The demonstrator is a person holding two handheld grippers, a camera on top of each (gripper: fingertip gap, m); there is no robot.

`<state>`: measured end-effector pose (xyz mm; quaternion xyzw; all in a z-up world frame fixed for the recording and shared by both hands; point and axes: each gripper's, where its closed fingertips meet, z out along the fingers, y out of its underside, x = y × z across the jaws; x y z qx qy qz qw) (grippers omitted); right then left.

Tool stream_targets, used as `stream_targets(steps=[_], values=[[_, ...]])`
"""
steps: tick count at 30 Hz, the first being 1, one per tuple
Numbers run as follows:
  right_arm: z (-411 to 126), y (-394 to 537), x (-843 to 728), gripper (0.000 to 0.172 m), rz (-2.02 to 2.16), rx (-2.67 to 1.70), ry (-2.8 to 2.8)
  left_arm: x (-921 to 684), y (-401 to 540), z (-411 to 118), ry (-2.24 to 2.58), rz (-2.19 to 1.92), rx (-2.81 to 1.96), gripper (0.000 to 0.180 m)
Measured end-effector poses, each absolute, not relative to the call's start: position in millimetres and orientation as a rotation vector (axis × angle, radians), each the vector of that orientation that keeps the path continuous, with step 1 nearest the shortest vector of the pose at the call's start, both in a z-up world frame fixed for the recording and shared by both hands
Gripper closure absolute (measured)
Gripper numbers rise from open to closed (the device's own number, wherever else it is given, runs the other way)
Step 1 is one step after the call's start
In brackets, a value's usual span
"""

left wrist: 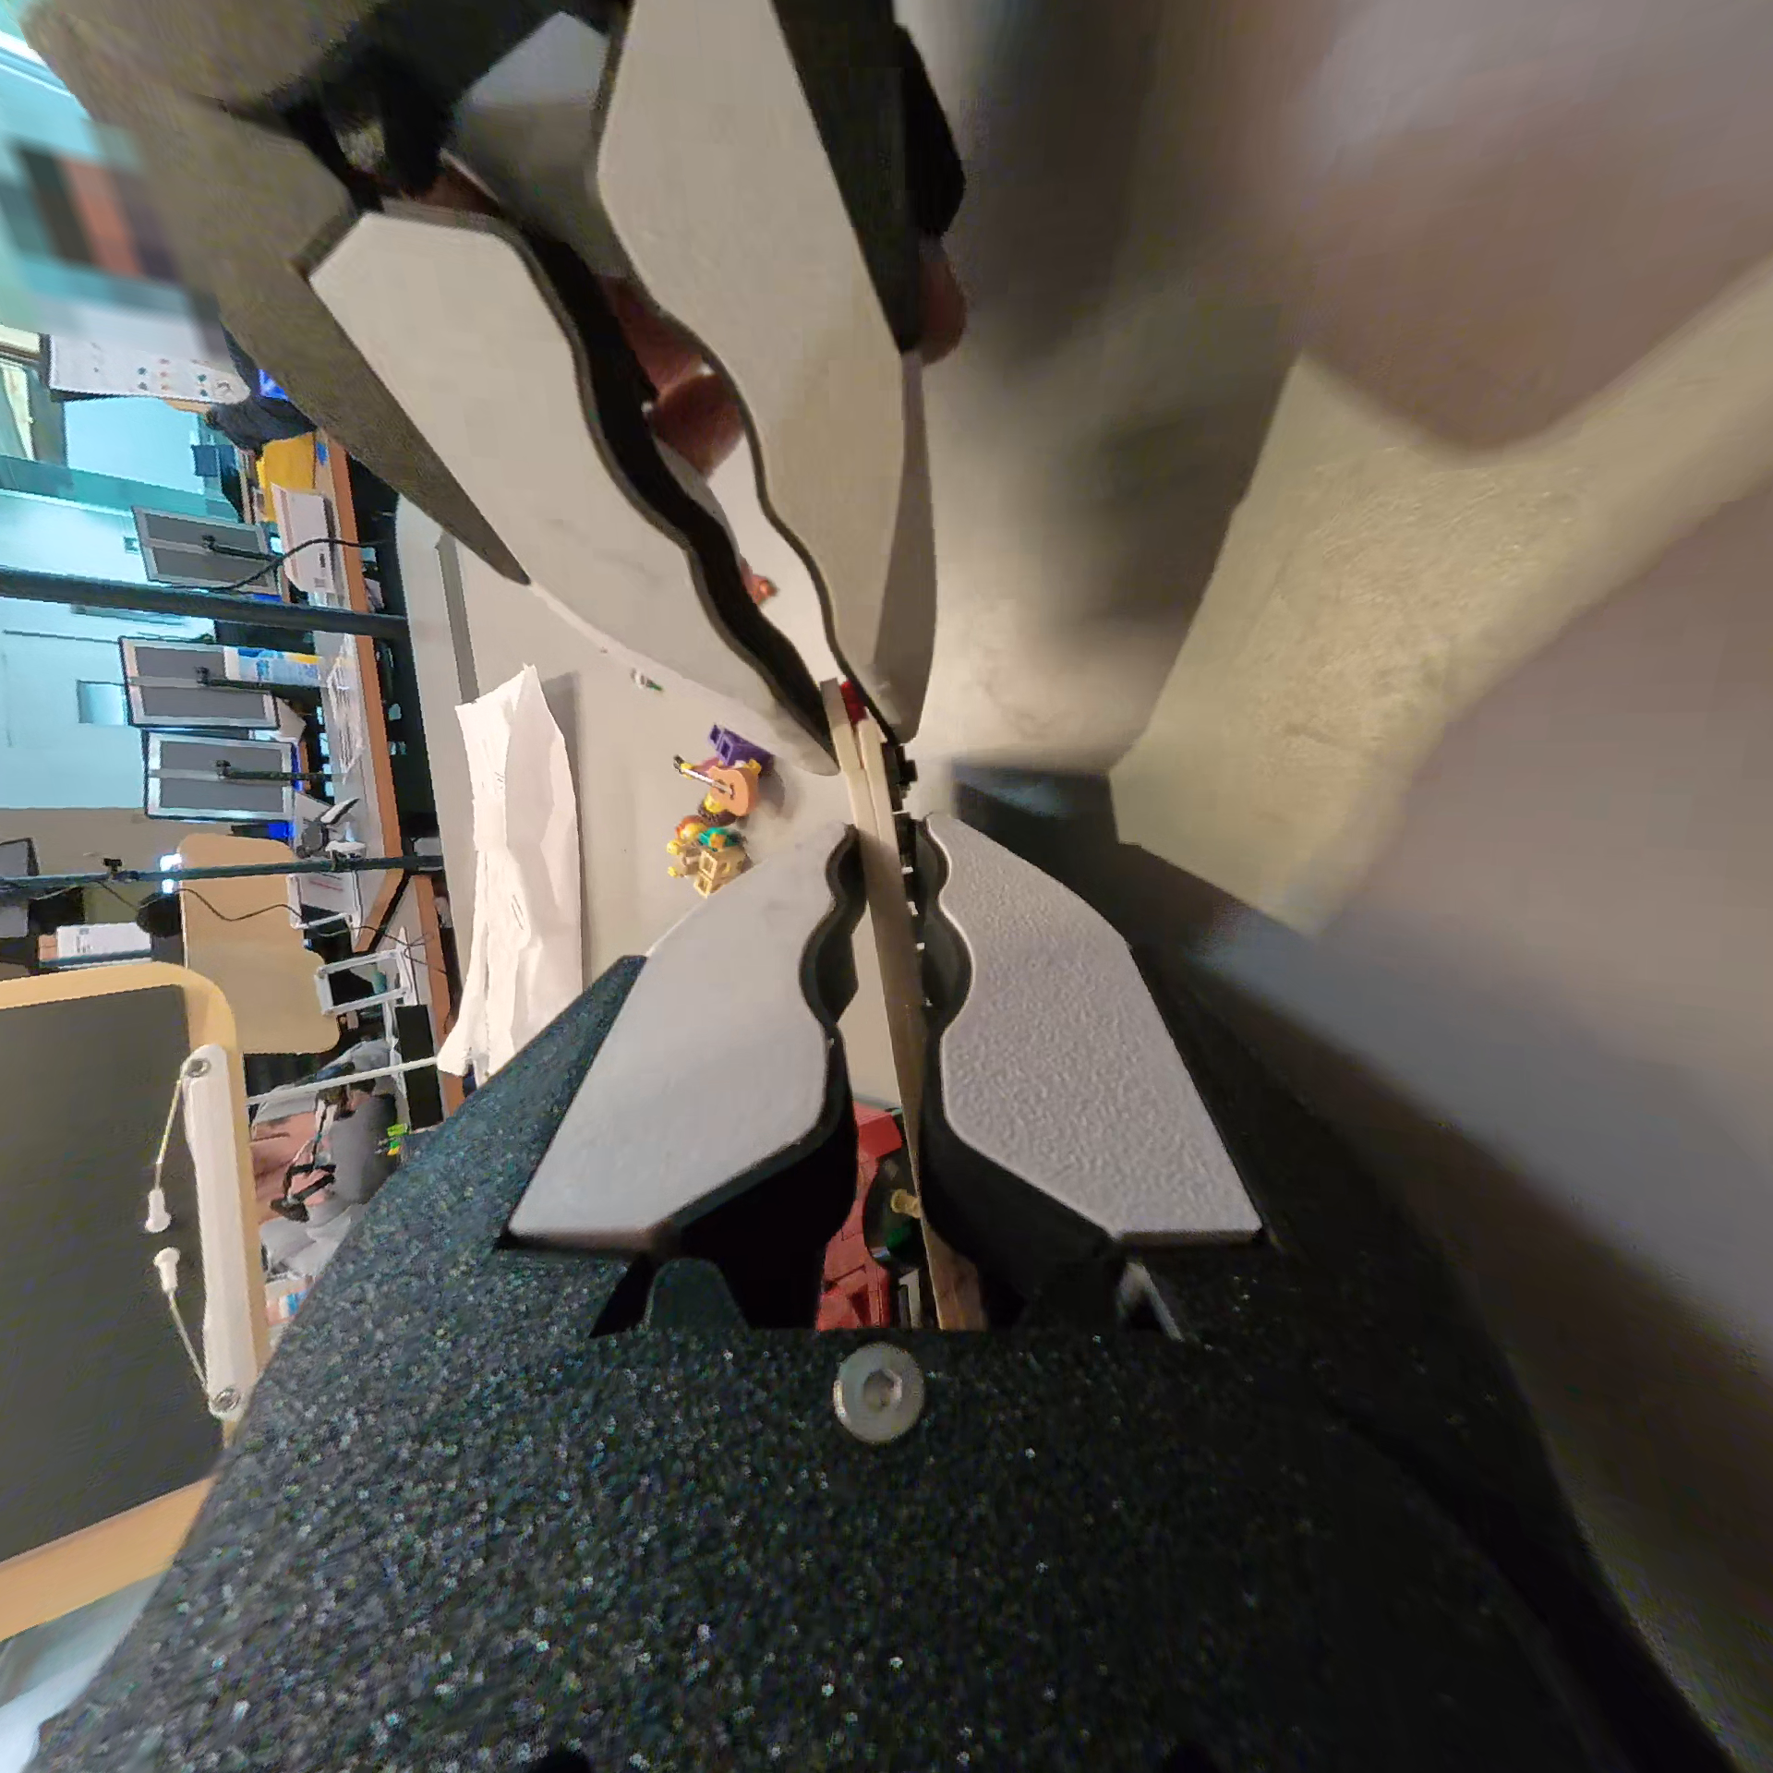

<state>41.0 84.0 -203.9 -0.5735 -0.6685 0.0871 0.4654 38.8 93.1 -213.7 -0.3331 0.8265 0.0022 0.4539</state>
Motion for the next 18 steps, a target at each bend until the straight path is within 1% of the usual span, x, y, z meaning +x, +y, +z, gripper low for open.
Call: stream_targets(steps=[5, 11, 18], values=[[-204, 77, 40, 0.164, 0.421, -1.484, -1.622, 39, 88, -214, 2.056, 0.007, -0.766, 0.171], [-205, 69, 40, 0.163, 0.556, -1.528, -1.631, 40, 83, -216, 2.076, 0.0, -0.705, 0.171], [-207, 70, 40, 0.161, 0.488, -1.466, -1.656, 40, 84, -218, 2.079, 0.02, -0.691, 0.171]])
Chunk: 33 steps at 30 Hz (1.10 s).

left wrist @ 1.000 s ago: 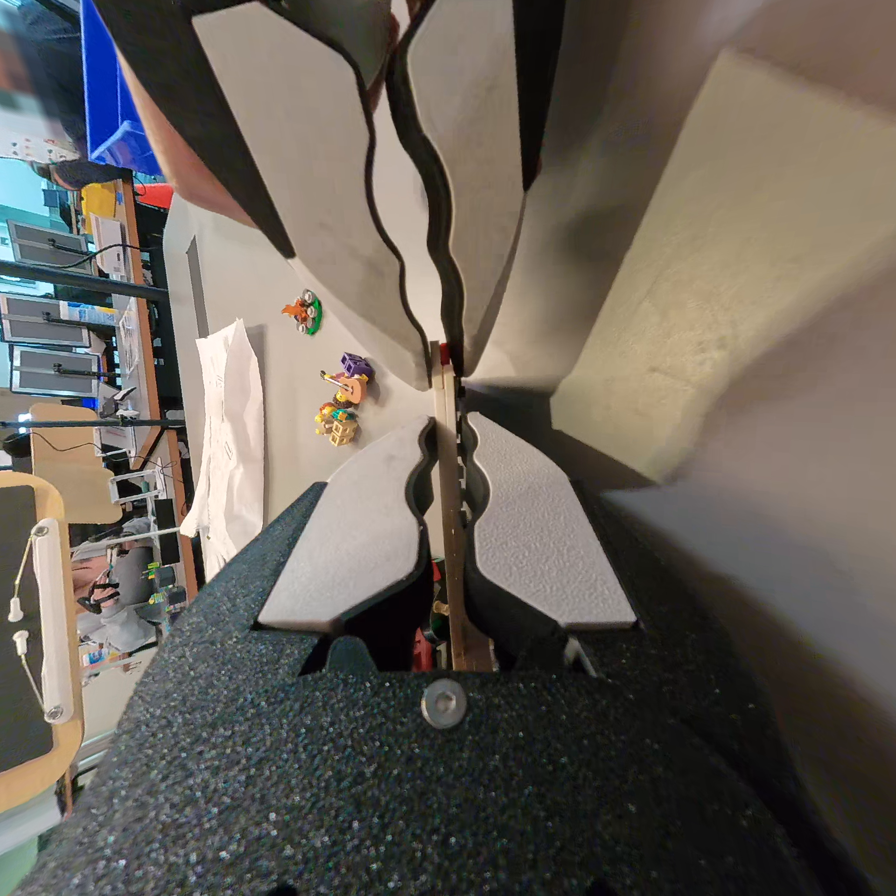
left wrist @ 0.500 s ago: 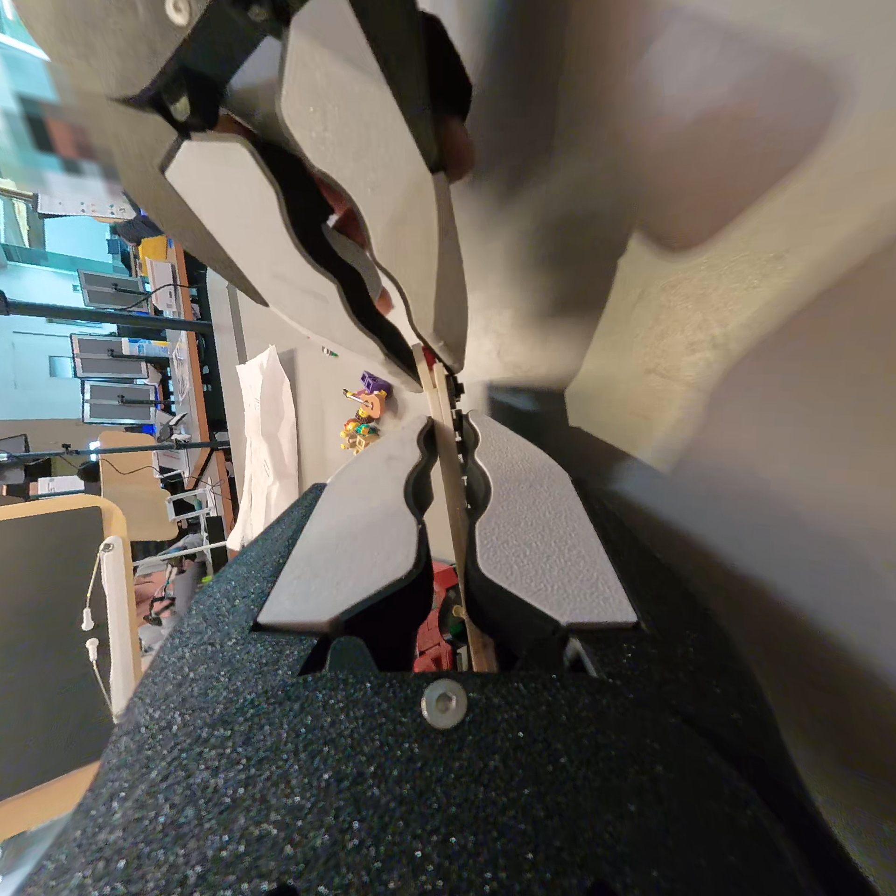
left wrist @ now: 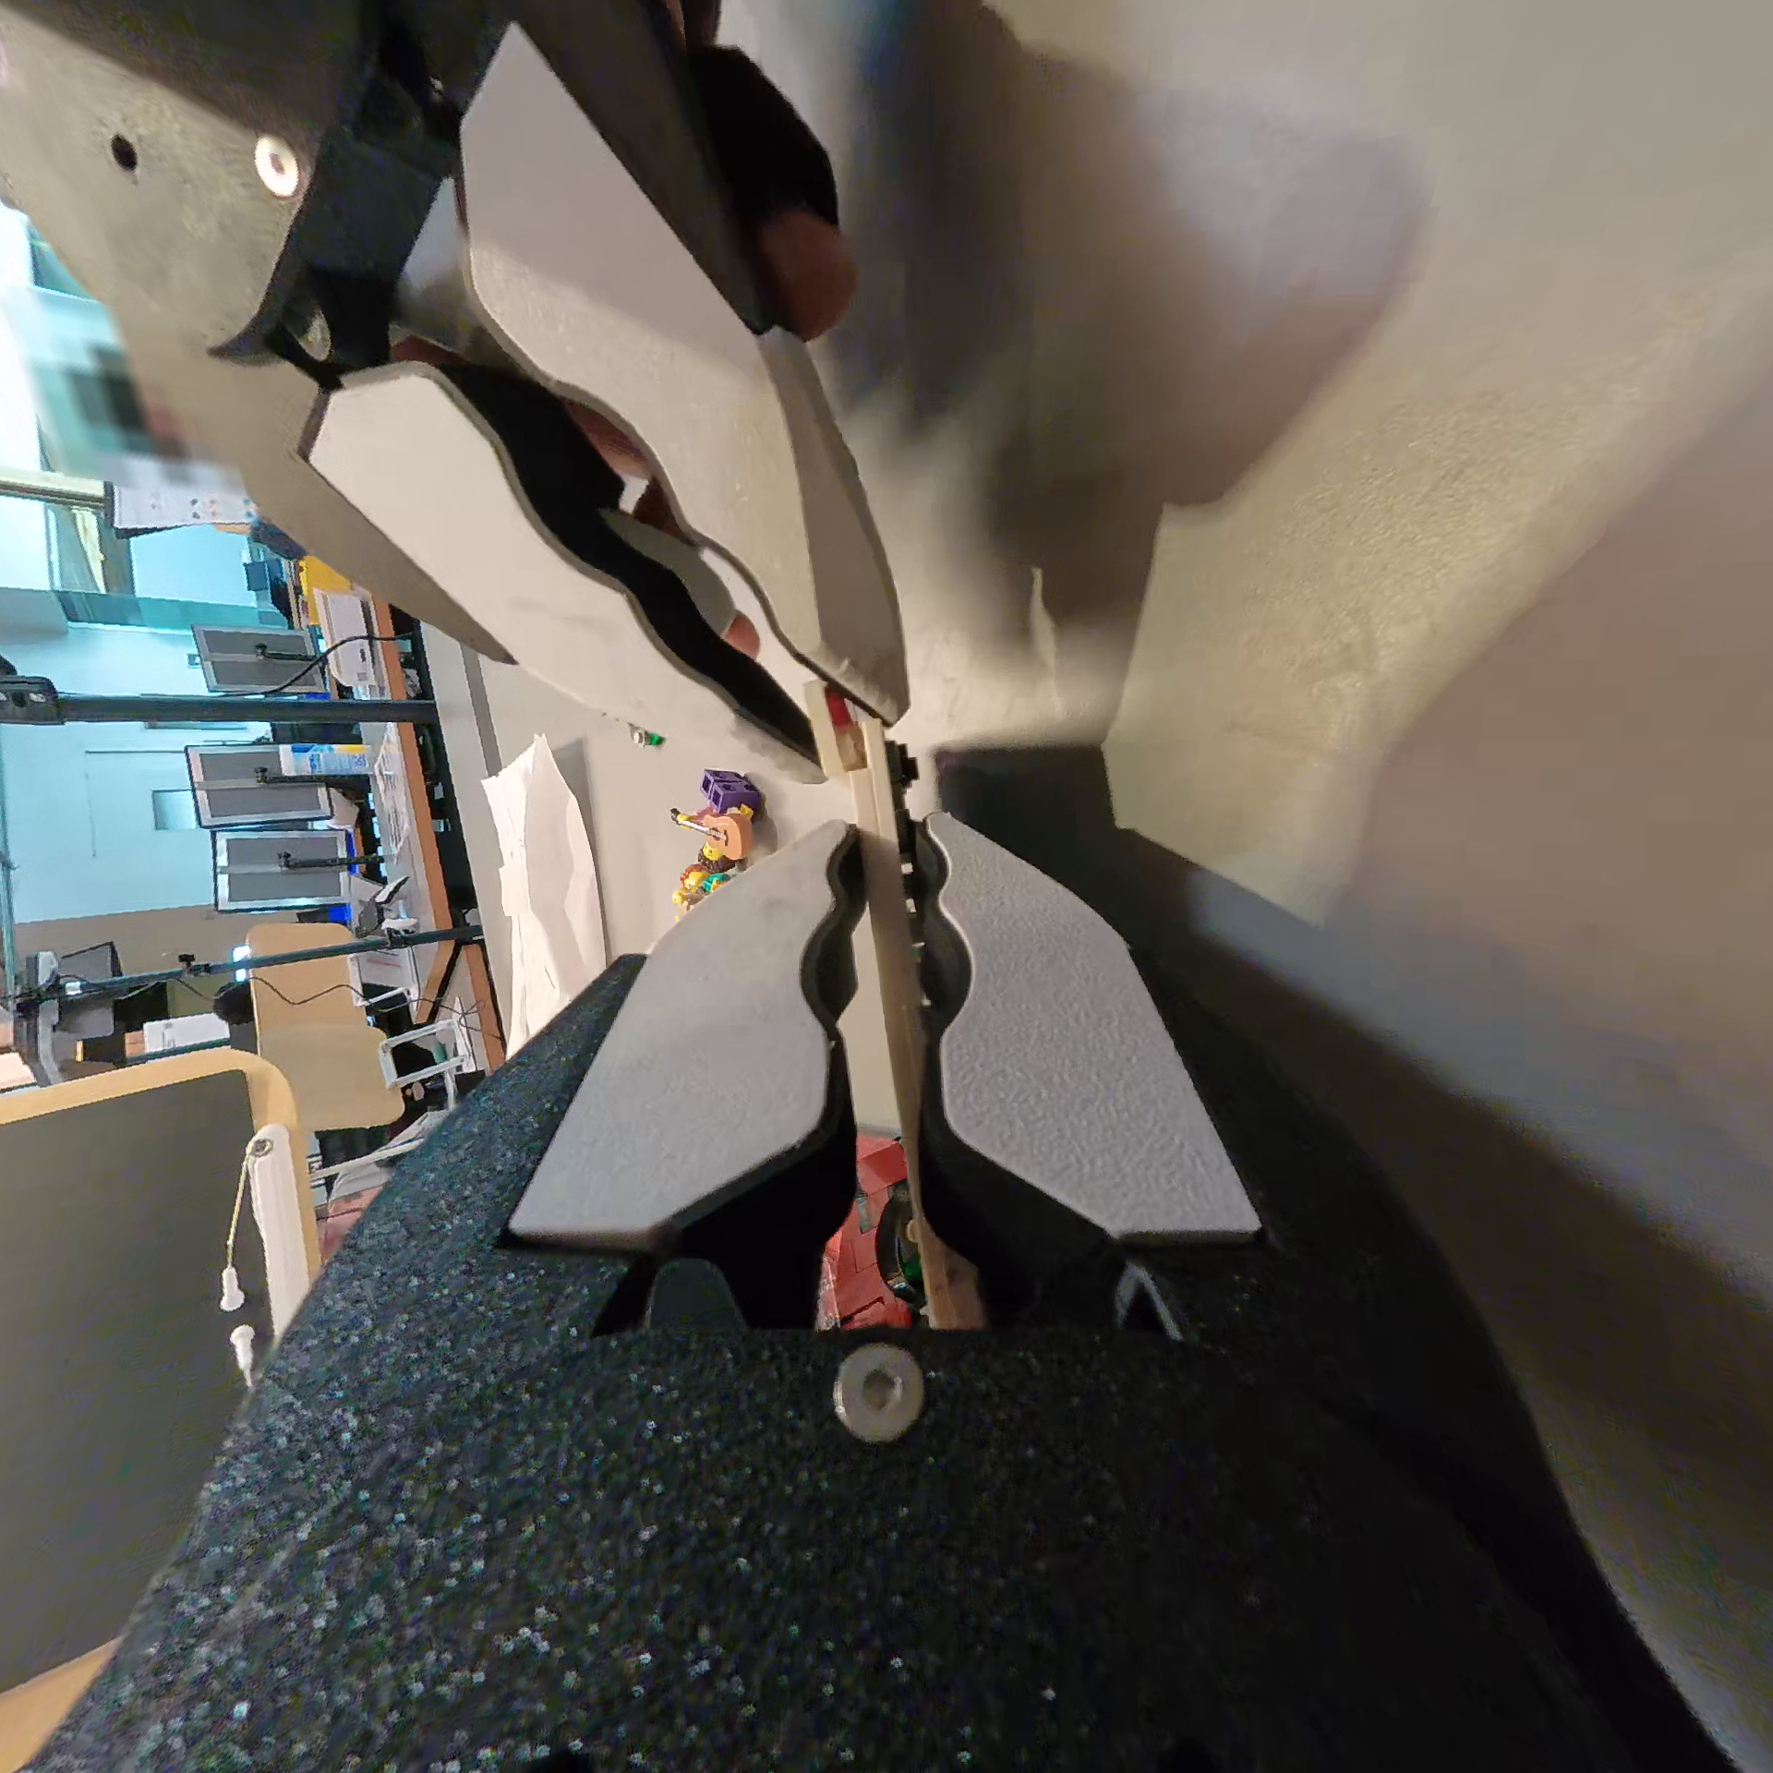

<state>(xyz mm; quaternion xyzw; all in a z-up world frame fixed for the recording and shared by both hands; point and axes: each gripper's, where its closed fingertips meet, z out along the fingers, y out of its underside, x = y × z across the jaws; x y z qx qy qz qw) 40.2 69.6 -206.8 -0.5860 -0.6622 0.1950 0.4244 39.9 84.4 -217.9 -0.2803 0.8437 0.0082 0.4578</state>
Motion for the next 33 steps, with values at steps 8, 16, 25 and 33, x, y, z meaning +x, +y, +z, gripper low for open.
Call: stream_targets(steps=[8, 16, 25, 33], values=[[-204, 74, 43, 0.161, 0.449, -1.458, -1.637, 40, 89, -215, 2.052, -0.01, -0.746, 0.171], [-199, 81, 47, 0.164, 0.556, -1.559, -1.555, 38, 86, -221, 2.086, -0.005, -0.722, 0.171], [-198, 92, 53, 0.166, 0.556, -1.604, -1.489, 39, 88, -220, 2.082, -0.001, -0.733, 0.172], [-192, 114, 66, 0.165, 0.578, -1.662, -1.349, 38, 86, -227, 2.111, 0.075, -0.696, 0.171]])
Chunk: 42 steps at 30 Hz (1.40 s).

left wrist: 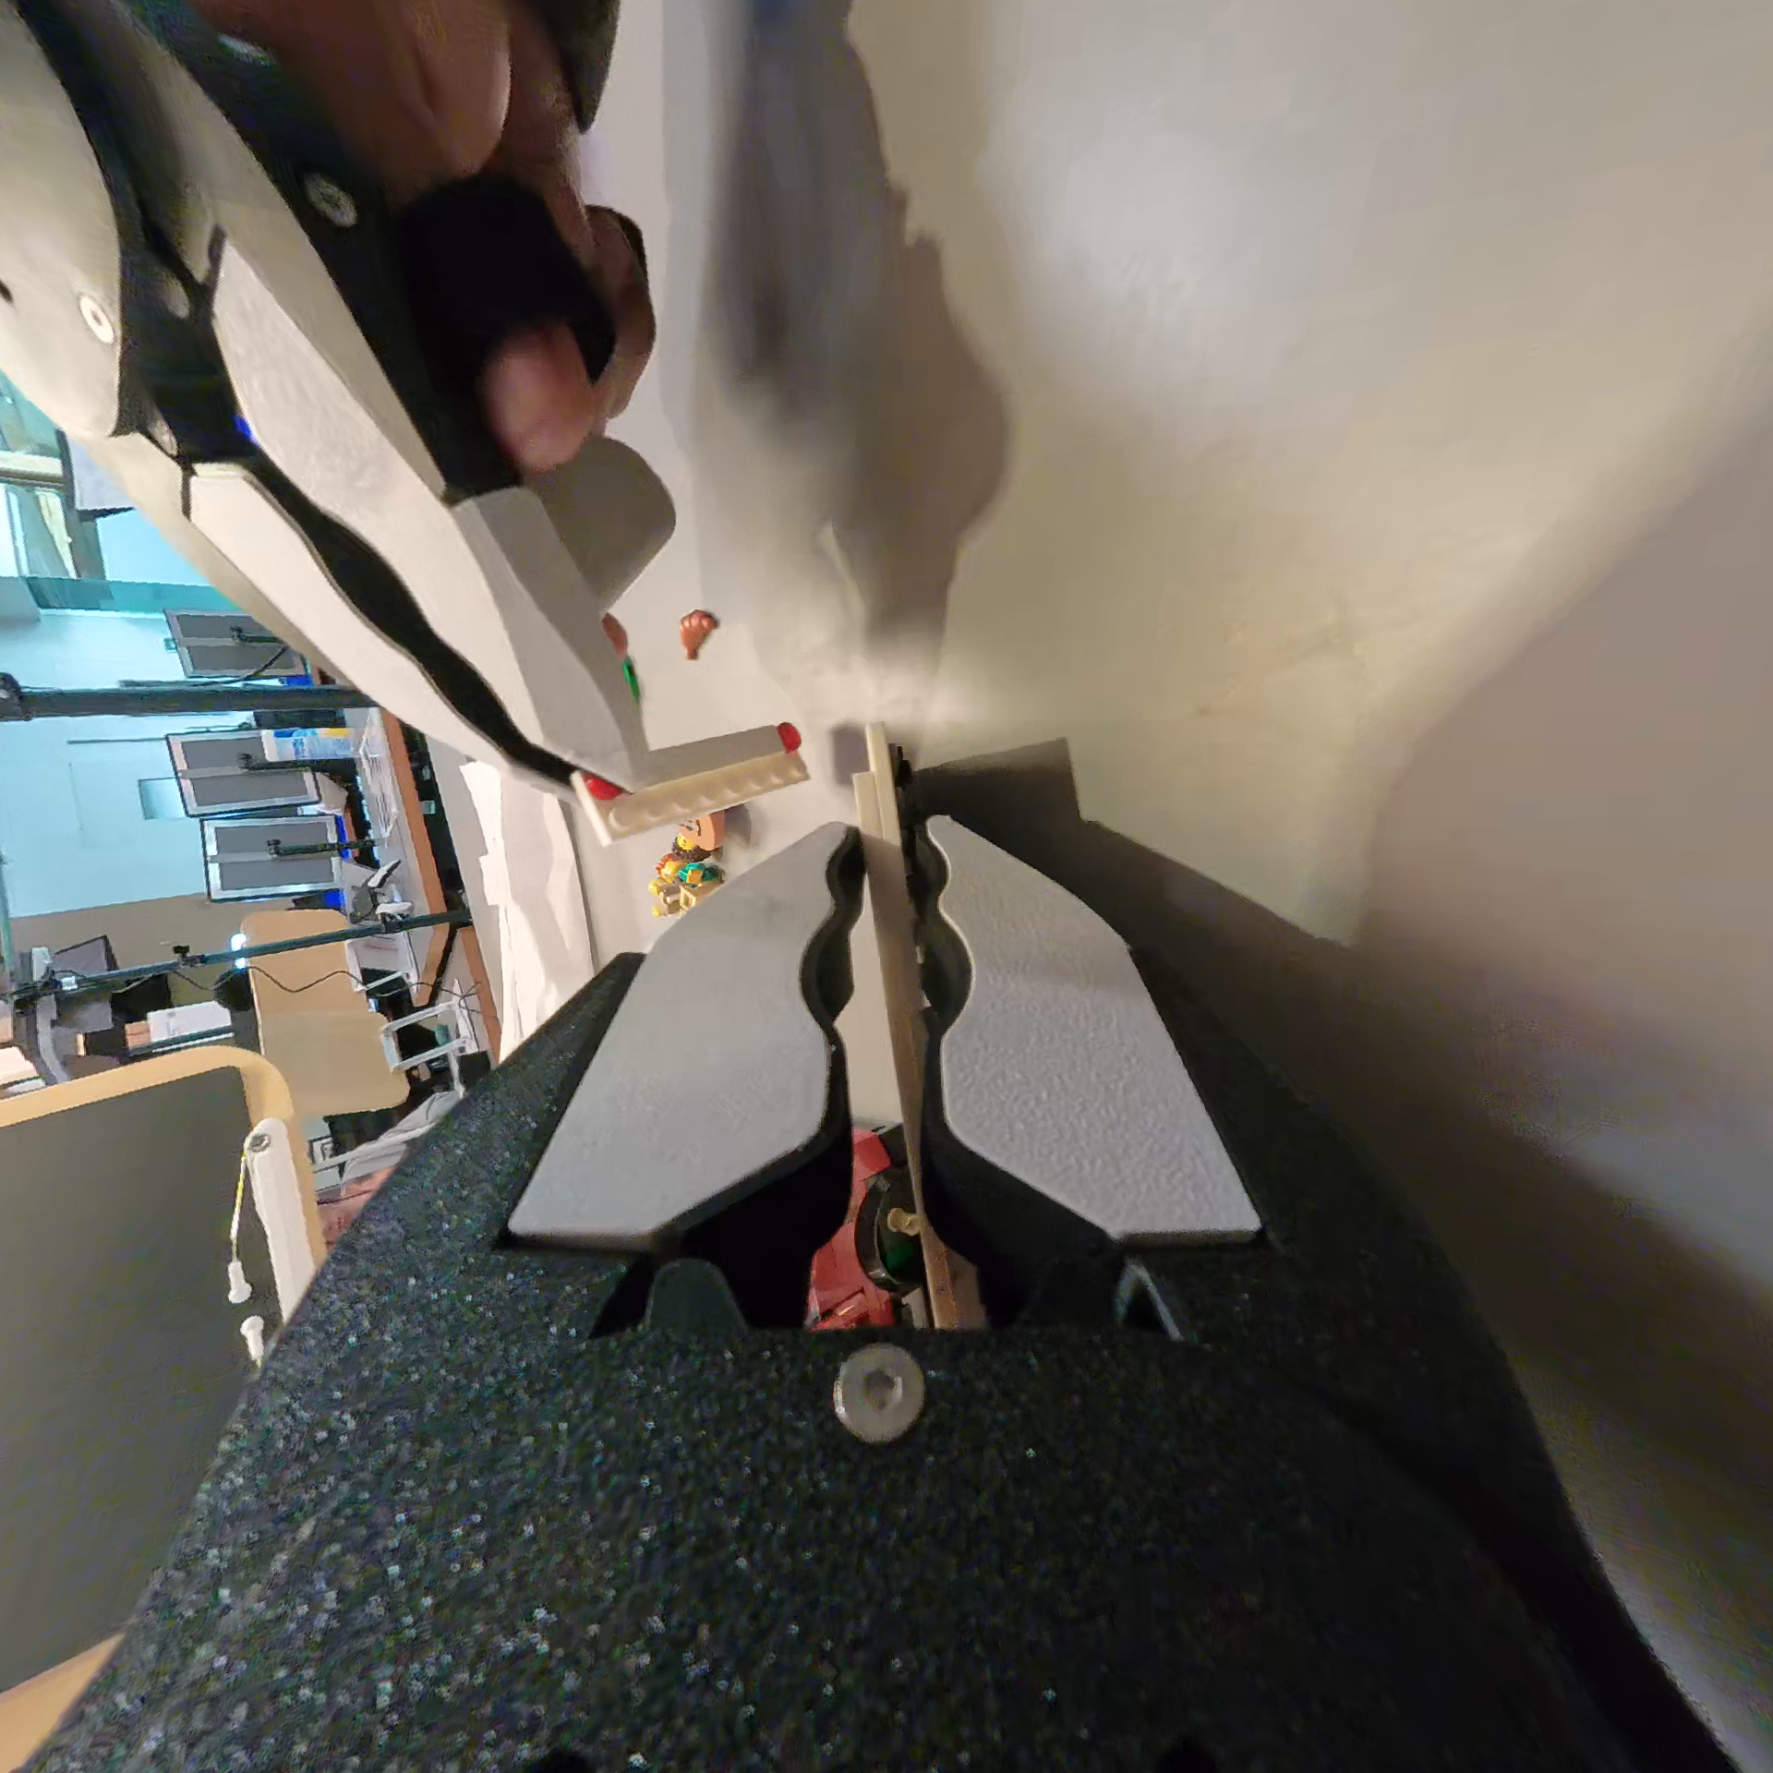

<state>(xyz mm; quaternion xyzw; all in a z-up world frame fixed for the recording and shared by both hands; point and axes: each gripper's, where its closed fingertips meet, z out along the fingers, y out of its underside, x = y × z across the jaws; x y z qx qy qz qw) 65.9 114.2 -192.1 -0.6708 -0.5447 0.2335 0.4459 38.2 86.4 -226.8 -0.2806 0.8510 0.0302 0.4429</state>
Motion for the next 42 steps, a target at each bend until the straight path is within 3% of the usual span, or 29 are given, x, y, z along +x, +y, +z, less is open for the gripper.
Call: stream_targets(steps=[7, 14, 20, 28, 32, 42], values=[[-198, 118, 67, 0.165, 0.501, -1.659, -1.374, 38, 83, -235, 2.146, 0.052, -0.753, 0.168], [-197, 120, 67, 0.165, 0.502, -1.672, -1.362, 40, 71, -226, 2.125, -0.278, -0.981, 0.138], [-190, 116, 61, 0.166, 0.648, -1.69, -1.302, 49, 95, -178, 1.751, -0.684, -1.292, 0.145], [-162, 109, 43, 0.165, 0.975, -1.626, -1.136, 50, 106, -171, 1.561, -0.974, -1.534, 0.154], [-151, 109, 39, 0.166, 1.064, -1.562, -1.086, 49, 103, -165, 1.51, -1.125, -1.553, 0.172], [-146, 107, 37, 0.166, 1.101, -1.473, -1.094, 51, 98, -174, 1.552, -1.093, -1.54, 0.171]])
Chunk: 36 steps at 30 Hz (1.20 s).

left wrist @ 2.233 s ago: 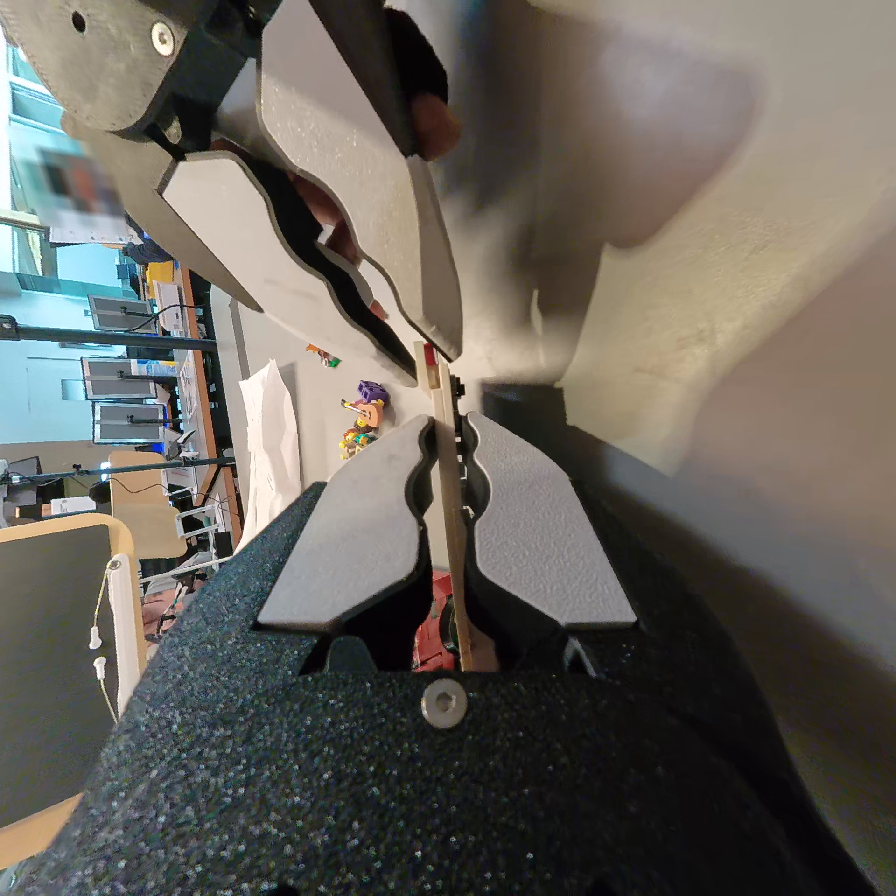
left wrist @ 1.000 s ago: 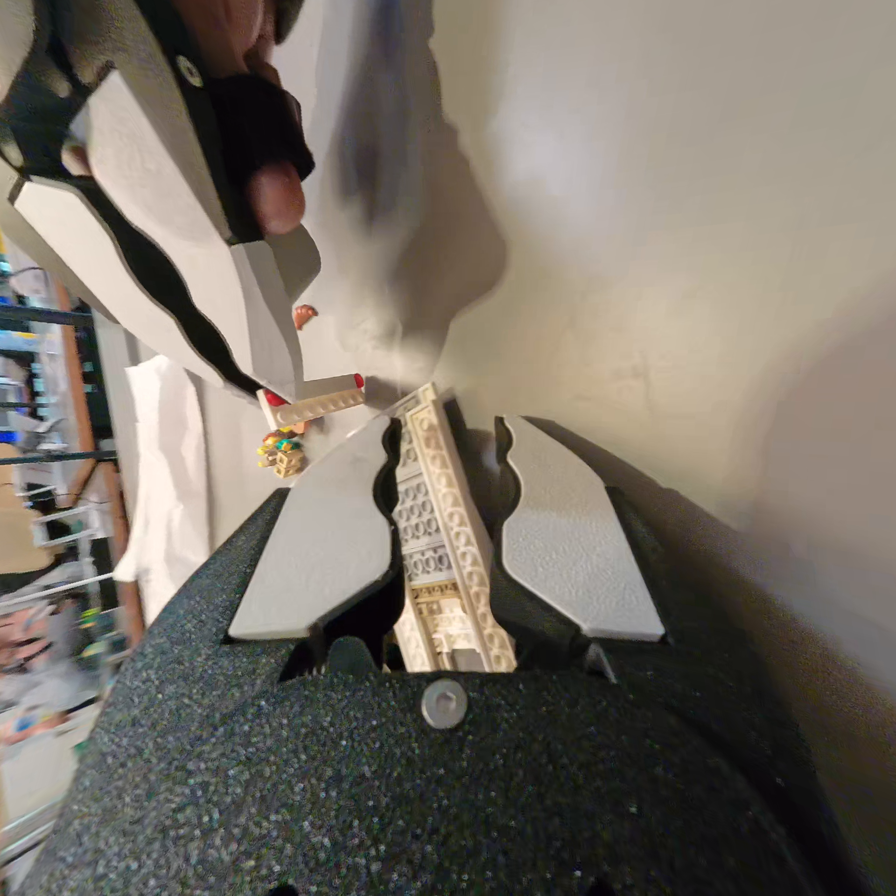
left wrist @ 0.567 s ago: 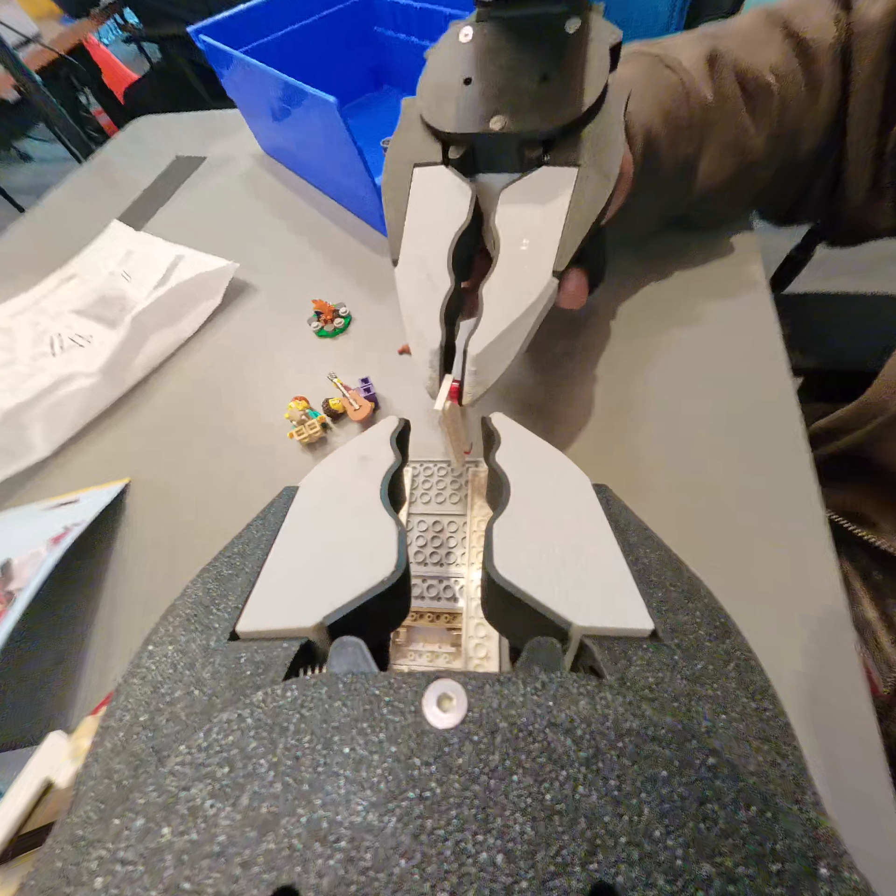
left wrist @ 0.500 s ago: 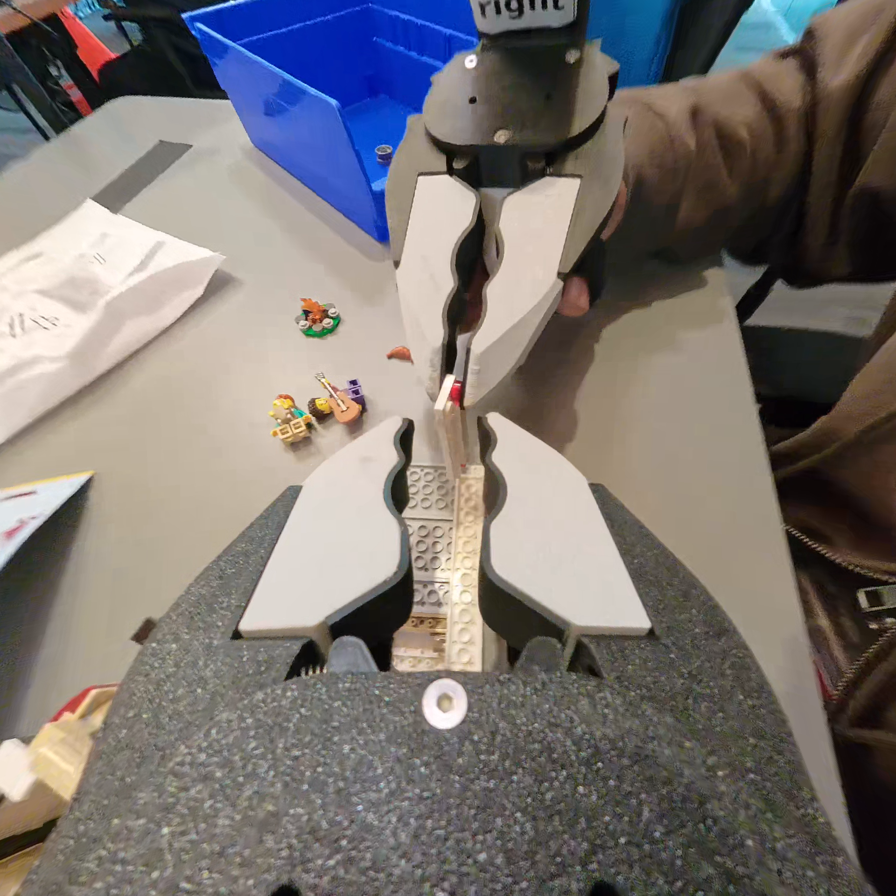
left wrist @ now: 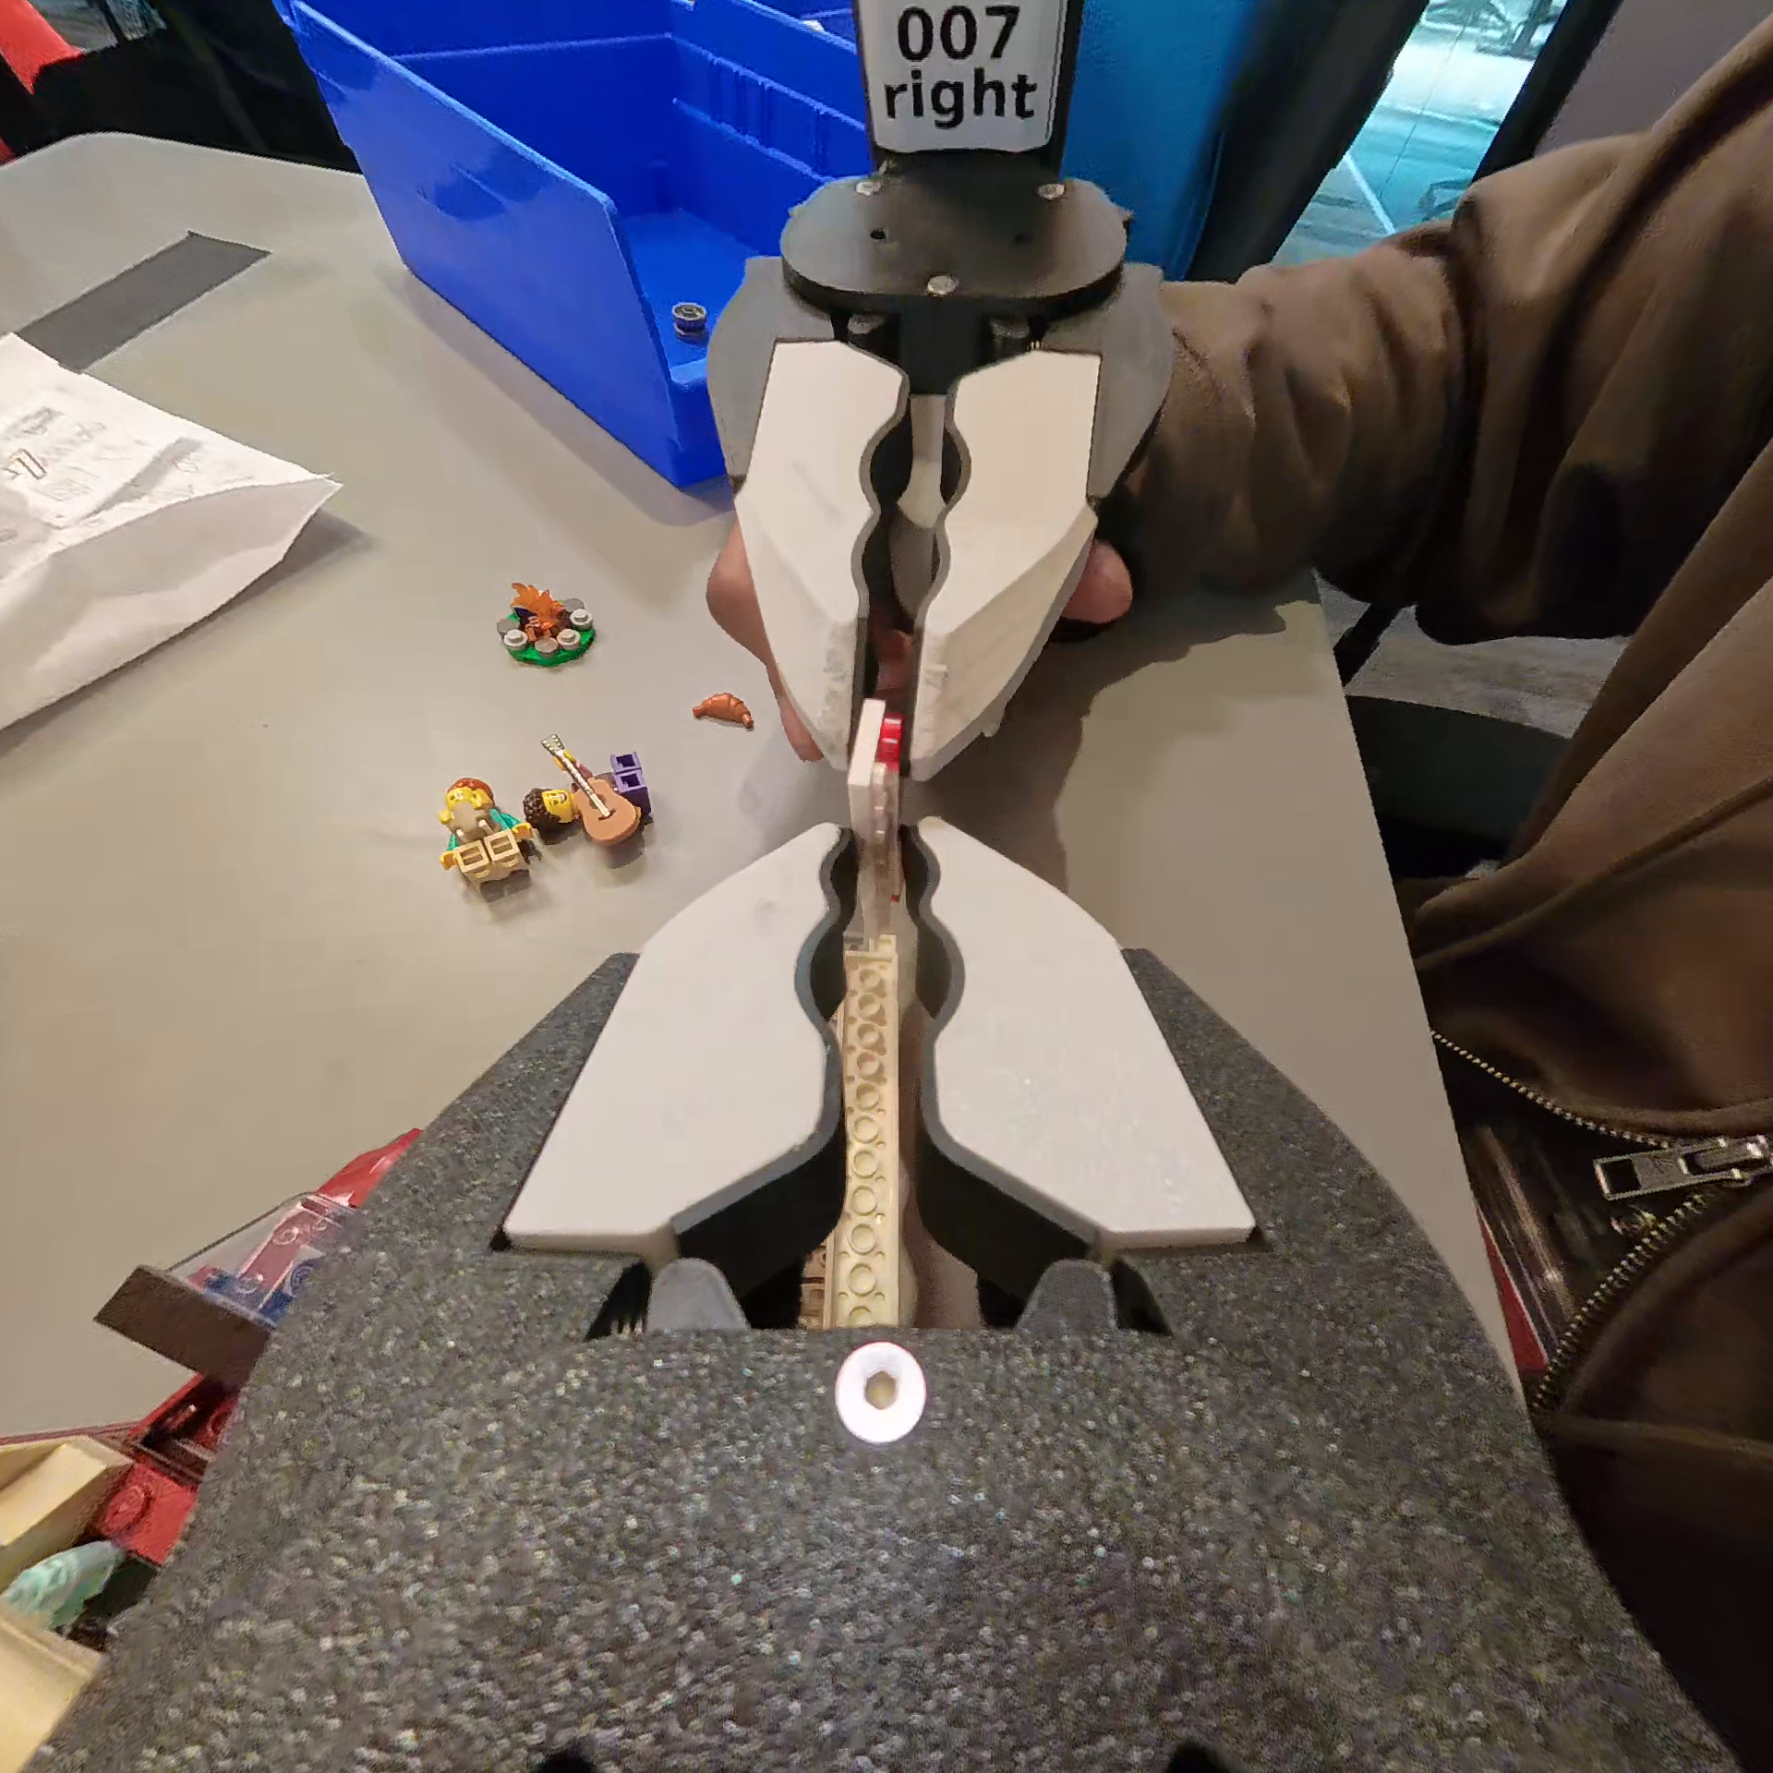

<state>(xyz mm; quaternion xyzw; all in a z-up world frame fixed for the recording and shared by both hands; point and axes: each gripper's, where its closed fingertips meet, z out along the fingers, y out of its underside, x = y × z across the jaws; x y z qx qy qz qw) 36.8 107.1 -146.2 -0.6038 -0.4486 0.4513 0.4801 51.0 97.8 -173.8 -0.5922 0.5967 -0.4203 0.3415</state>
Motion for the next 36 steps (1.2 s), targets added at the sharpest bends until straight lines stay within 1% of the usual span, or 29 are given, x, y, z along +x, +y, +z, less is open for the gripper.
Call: stream_targets(steps=[4, 7, 13, 19, 24, 36], values=[[-141, 105, 38, 0.166, 1.152, -1.431, -1.081, 53, 96, -170, 1.536, -1.113, -1.501, 0.173], [-141, 109, 40, 0.164, 1.124, -1.43, -1.061, 53, 102, -170, 1.523, -1.018, -1.477, 0.174], [-144, 124, 46, 0.162, 0.798, -1.431, -1.058, 45, 133, -168, 1.471, -0.492, -1.375, 0.175], [-140, 129, 45, 0.159, 0.539, -1.406, -1.06, 41, 145, -168, 1.405, -0.36, -1.388, 0.175], [-143, 135, 43, 0.16, 0.526, -1.461, -0.999, 42, 146, -170, 1.397, -0.313, -1.383, 0.175], [-143, 137, 42, 0.163, 0.724, -1.558, -0.862, 44, 145, -171, 1.384, -0.251, -1.347, 0.175]])
